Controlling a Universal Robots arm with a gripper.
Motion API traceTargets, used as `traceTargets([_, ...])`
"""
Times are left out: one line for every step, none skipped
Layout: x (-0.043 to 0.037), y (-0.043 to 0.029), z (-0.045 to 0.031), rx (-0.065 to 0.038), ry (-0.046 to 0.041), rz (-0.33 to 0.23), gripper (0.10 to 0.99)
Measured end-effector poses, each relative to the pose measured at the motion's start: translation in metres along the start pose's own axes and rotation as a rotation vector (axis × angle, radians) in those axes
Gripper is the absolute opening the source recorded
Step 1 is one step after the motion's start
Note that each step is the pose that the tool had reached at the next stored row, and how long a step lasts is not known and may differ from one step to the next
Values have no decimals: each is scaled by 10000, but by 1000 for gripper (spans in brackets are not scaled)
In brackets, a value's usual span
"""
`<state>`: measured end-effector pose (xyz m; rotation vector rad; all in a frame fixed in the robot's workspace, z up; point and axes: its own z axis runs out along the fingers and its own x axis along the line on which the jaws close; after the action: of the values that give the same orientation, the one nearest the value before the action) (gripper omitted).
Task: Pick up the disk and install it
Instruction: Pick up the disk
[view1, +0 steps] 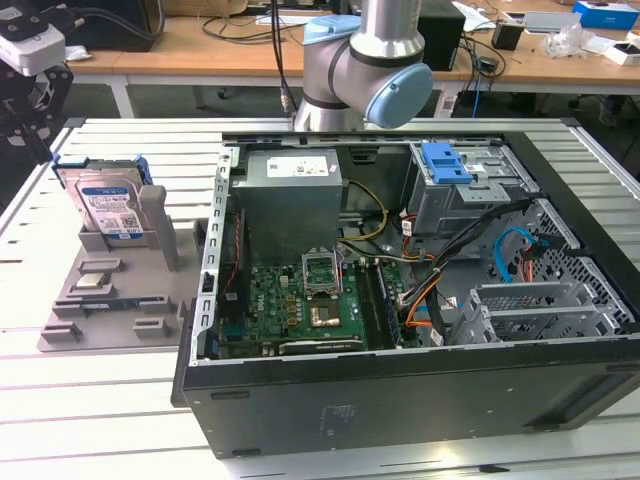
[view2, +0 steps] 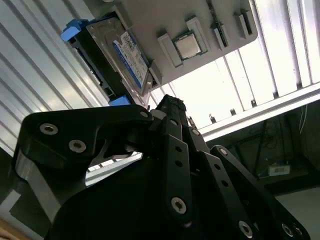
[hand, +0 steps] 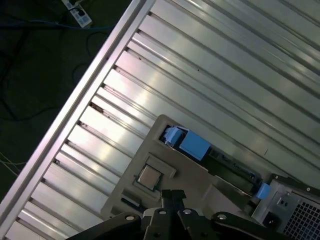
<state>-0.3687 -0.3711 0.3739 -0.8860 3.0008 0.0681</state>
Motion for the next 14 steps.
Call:
traceTargets([0,0,0,-2,4,-103,106])
traceTargets([0,0,0,-5,8,-200,106])
traceTargets([0,0,0,-7,11,-292,106])
traceTargets([0,0,0,-10,17,-450,106])
traceTargets([0,0,0,-14,24,-628,106])
traceTargets([0,0,0,-18,29,-760,106])
traceTargets([0,0,0,-21,34,-897,106])
traceTargets([0,0,0,-26,43,-1117,106])
traceTargets([0,0,0,-29,48,-1247,106])
traceTargets([0,0,0,-32,51,-1335,106])
traceTargets([0,0,0,-34,56,-1457,106])
traceTargets([0,0,0,-37,60,-1558,106])
traceTargets([0,0,0,-40,65,-1696,106])
traceTargets([0,0,0,-42,68,-1777,106])
